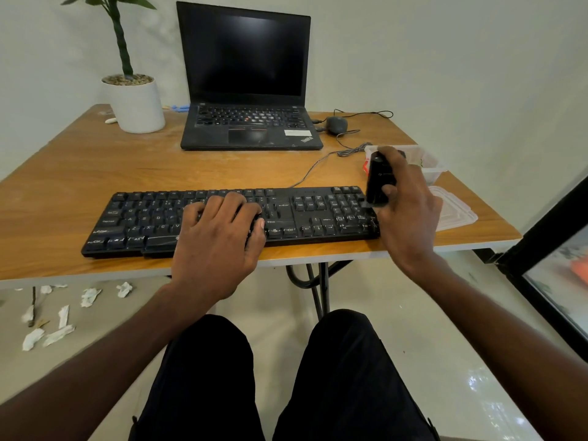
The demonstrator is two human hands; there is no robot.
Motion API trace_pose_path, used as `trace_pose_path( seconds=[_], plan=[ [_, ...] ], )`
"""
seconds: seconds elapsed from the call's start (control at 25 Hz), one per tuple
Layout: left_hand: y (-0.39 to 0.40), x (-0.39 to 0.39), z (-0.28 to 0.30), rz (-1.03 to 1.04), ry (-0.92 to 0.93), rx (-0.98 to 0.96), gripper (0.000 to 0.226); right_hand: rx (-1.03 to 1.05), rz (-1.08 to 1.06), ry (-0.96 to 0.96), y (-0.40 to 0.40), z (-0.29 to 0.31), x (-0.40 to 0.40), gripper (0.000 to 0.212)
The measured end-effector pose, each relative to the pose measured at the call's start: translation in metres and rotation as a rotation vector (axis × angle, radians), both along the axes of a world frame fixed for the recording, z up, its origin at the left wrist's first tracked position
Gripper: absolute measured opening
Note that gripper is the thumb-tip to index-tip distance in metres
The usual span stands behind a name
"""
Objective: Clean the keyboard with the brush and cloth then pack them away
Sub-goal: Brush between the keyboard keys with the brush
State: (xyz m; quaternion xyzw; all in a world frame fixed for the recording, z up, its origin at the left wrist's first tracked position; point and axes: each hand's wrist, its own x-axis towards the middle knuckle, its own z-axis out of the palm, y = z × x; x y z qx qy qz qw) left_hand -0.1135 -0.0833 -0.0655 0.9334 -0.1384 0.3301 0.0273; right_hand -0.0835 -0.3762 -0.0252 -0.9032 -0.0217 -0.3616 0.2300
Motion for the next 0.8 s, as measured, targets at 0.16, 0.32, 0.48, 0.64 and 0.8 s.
trace_pose_path(
  seconds=[0.16, 0.32, 0.48, 0.64, 0.8],
  plan=[
    [0.0, 0.001, 0.0, -0.008, -0.004, -0.007, 0.039, 0.077, 0.108, -0.072, 0.003, 0.0, -0.006, 0.077],
    [0.001, 0.0, 0.0, -0.016, -0.005, -0.015, 0.039, 0.104, 0.441, 0.035, 0.007, -0.011, -0.009, 0.071],
    [0.001, 0.0, 0.0, -0.008, -0.001, -0.005, 0.039, 0.009, 0.184, 0.023, -0.008, -0.005, -0.008, 0.08],
    [0.001, 0.001, 0.0, -0.011, -0.005, -0.006, 0.039, 0.148, 0.281, -0.024, -0.003, -0.005, -0.008, 0.084],
    [0.001, -0.001, 0.0, -0.009, -0.006, -0.012, 0.039, 0.078, 0.299, -0.003, -0.002, -0.008, -0.008, 0.076]
  ],
)
